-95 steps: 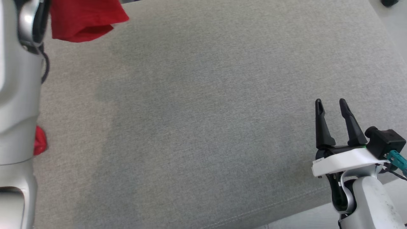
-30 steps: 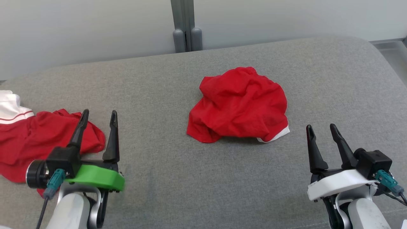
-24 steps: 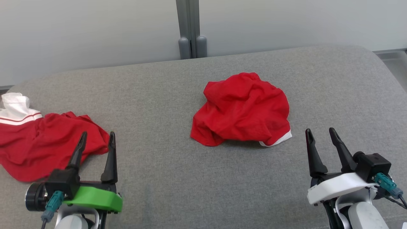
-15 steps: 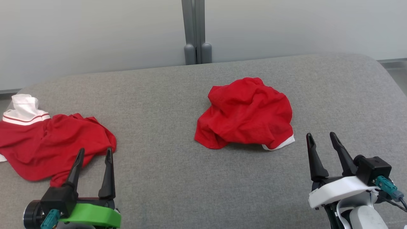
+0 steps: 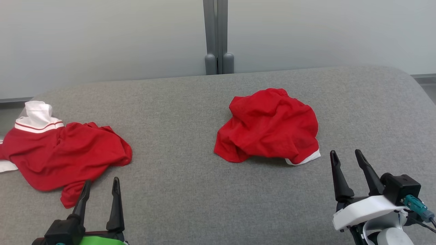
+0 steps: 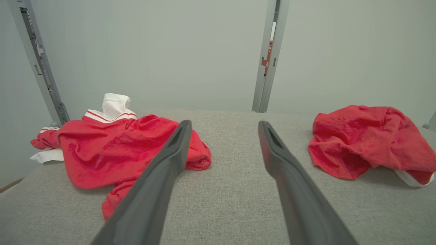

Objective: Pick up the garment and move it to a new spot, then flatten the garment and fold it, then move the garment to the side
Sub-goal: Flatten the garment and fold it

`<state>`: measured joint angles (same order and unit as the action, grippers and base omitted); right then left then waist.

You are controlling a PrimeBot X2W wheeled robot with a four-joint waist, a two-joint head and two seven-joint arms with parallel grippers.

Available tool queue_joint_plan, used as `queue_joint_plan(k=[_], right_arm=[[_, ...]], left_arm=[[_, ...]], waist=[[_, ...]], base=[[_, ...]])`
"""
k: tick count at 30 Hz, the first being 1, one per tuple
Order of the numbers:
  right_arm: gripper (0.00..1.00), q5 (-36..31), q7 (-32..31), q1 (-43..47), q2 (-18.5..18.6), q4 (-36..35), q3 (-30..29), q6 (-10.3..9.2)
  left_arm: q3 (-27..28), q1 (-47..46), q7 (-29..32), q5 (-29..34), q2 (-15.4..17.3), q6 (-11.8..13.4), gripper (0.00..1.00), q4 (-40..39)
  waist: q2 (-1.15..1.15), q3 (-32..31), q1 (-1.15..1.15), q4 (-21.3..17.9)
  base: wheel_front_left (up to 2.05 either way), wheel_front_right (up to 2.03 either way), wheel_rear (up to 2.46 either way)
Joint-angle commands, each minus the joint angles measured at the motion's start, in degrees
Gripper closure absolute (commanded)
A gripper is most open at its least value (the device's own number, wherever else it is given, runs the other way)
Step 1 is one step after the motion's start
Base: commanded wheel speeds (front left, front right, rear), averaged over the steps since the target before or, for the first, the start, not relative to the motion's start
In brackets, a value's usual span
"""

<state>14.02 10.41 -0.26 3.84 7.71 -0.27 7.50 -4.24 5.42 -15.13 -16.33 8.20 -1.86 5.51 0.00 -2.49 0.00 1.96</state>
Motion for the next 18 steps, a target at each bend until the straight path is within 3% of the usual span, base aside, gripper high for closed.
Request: queue_joint_plan(k=[1,18], right_arm=[[0.0,0.1,-0.2,0.8,0.1,-0.3,-0.1,-0.02],[0.0,-0.2,-1.1,2.3,0.8,-0.7,-0.3,-0.02]], left_arm=[[0.1,1.0,0.0,0.8,0.1,-0.2,0.0,0.2],[-0.2,-0.2,0.0,1.5,0.8,0.0,0.0,1.5]], waist=[[0.0,-0.1,0.0,0.2],[0.0,-0.6,0.0,0.3]], base=[[0.0,0.0,0.0],[0.0,0.0,0.0]])
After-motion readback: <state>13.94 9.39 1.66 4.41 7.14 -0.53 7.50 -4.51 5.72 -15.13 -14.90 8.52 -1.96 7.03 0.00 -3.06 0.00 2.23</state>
